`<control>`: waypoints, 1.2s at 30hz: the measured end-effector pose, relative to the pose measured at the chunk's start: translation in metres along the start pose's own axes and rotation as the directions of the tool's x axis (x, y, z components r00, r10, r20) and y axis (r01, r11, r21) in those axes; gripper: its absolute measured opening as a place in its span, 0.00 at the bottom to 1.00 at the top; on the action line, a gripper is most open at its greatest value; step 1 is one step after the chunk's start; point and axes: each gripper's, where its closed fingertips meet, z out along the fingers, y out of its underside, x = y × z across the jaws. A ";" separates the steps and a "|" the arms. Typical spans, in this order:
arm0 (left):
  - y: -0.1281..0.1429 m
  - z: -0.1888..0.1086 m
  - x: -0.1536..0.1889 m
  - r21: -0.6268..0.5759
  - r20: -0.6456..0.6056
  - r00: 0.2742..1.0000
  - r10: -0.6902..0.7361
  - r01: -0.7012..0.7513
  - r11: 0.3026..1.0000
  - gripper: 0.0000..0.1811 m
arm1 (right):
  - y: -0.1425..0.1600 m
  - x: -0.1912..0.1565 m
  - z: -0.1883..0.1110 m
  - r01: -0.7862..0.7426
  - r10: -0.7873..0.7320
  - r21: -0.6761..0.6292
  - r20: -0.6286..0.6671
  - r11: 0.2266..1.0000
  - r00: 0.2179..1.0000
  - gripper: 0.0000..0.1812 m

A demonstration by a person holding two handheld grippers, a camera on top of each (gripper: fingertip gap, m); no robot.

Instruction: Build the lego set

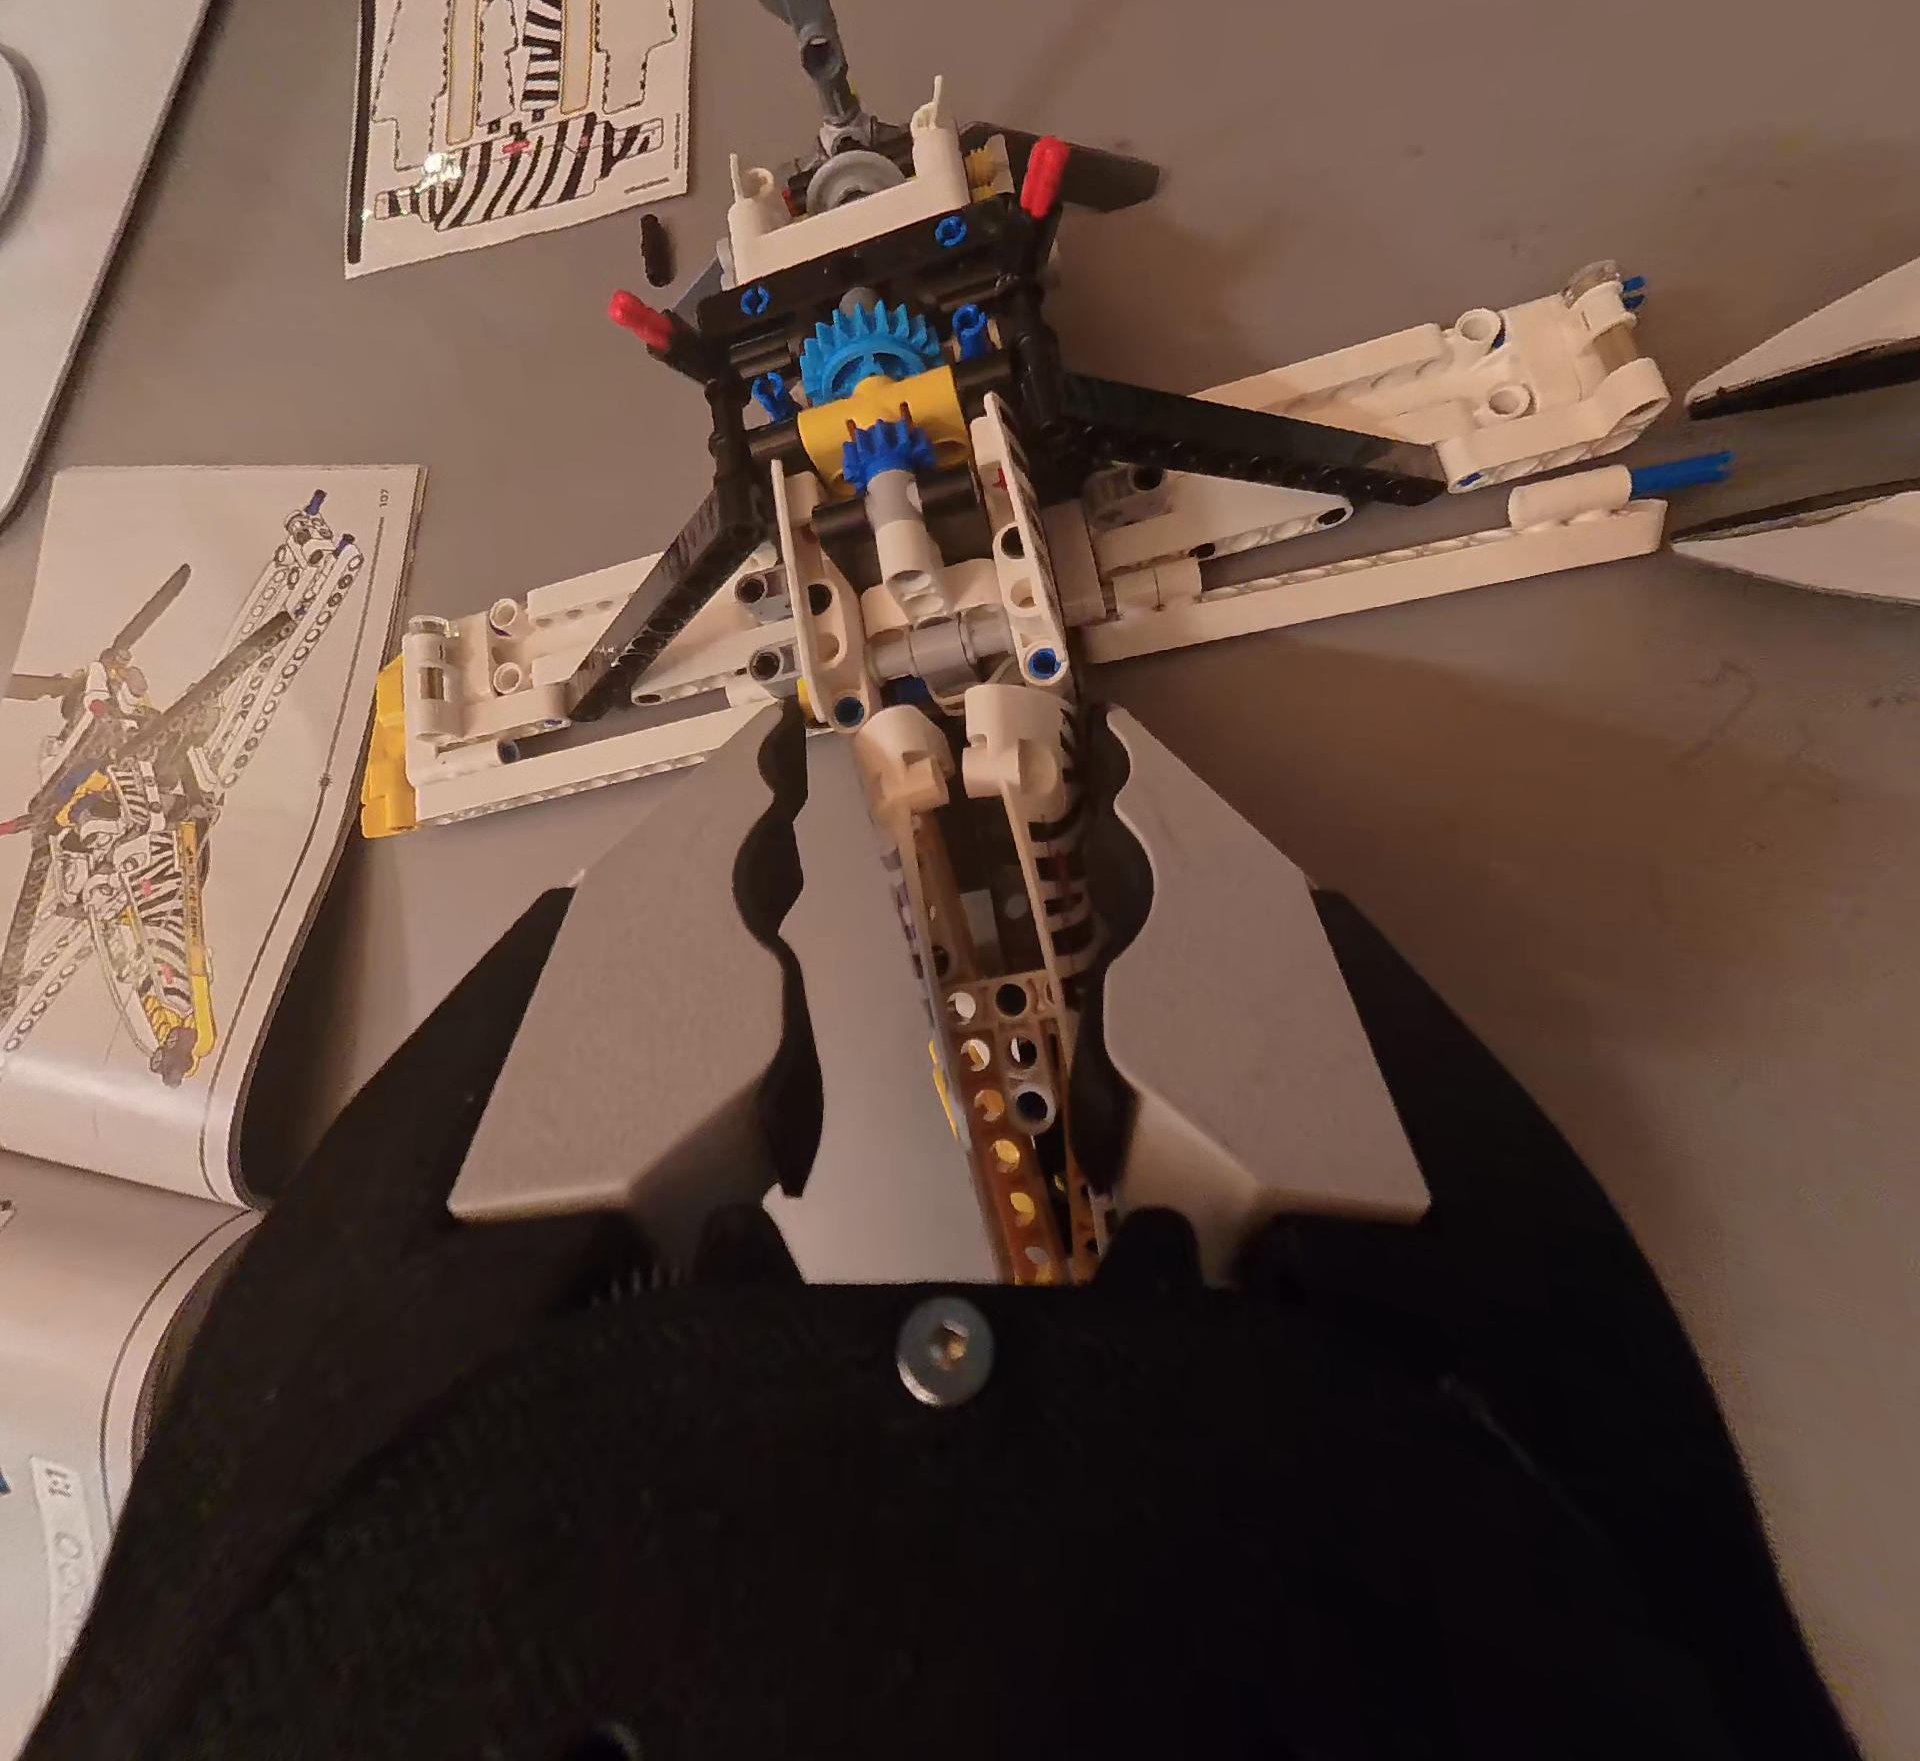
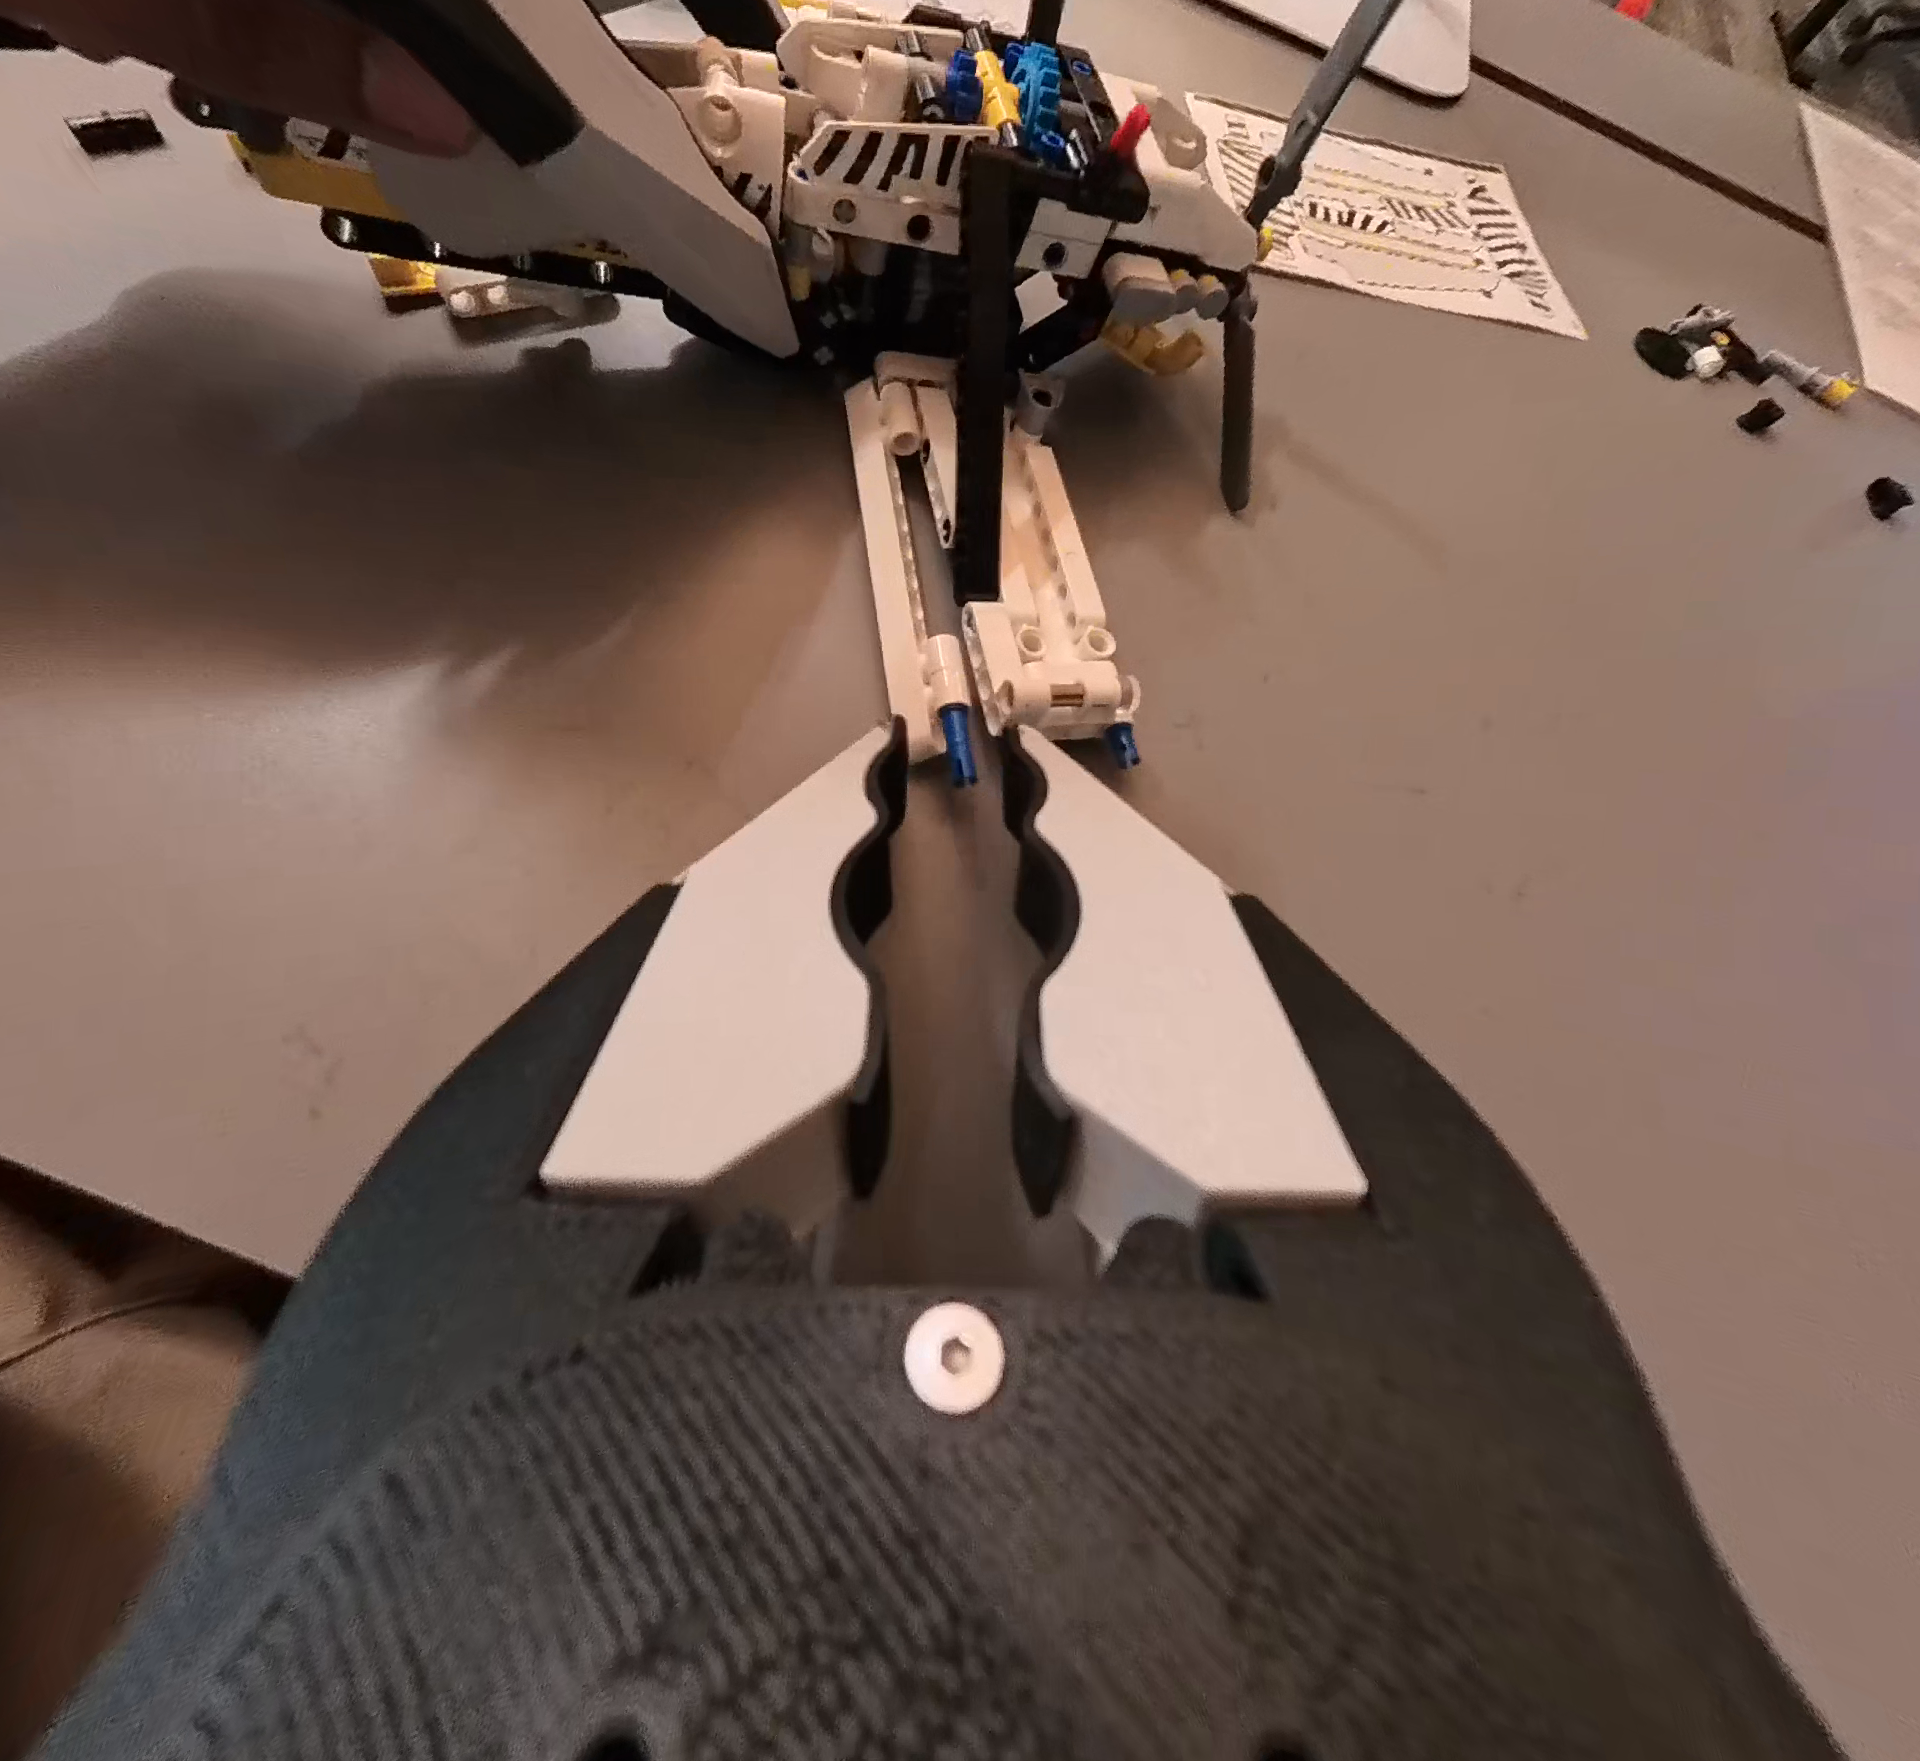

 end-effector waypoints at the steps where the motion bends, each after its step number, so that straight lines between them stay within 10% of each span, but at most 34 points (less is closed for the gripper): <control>1: 0.000 0.000 0.000 0.000 0.000 1.000 0.000 0.000 1.000 0.30 | -0.001 -0.001 -0.001 0.017 -0.017 0.012 -0.005 1.000 1.000 0.09; 36: 0.000 0.001 0.000 -0.006 0.011 1.000 0.021 -0.021 1.000 0.30 | 0.000 -0.006 0.010 0.065 -0.063 -0.061 0.025 0.996 0.998 0.01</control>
